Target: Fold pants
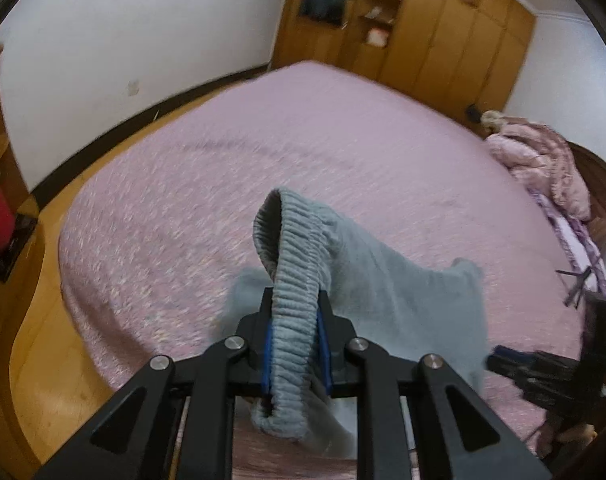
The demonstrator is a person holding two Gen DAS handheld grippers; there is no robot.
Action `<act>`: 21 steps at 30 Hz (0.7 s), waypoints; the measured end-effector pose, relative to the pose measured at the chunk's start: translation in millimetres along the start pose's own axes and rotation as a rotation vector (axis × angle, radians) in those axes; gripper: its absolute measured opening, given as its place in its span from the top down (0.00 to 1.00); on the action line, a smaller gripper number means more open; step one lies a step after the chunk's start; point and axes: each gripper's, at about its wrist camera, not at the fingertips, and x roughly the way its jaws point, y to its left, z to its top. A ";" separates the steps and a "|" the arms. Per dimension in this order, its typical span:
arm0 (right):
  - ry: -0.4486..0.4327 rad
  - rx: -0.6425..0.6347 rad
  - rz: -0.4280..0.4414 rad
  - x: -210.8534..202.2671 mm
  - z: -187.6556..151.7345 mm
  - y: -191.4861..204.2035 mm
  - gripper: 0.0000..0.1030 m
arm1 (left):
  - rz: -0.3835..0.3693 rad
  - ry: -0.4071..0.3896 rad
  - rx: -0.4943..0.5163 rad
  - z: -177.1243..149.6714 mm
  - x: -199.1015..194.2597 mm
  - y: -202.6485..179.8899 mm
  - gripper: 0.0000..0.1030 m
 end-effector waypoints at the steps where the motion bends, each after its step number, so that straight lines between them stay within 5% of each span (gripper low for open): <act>1: 0.006 0.004 0.000 1.6 0.0 -1.2 0.70 | 0.010 0.020 -0.007 -3.5 6.6 5.7 0.82; 5: 0.023 0.015 -0.001 7.5 0.7 -2.7 0.70 | 0.102 0.115 -0.018 -18.3 45.2 27.8 0.76; 7: 0.026 0.018 -0.002 10.0 0.0 -1.6 0.70 | 0.109 0.126 -0.043 -23.4 49.1 34.2 0.64; 13: -0.015 -0.025 -0.034 10.5 25.5 0.3 0.70 | 0.106 0.090 -0.065 -22.3 13.6 32.2 0.59; 18: -0.072 -0.045 -0.044 9.2 51.6 5.3 0.70 | 0.066 -0.029 0.007 -12.2 -22.6 1.7 0.59; 21: -0.072 -0.045 -0.046 22.2 66.6 10.2 0.70 | 0.024 -0.033 0.046 0.8 -13.2 -19.2 0.61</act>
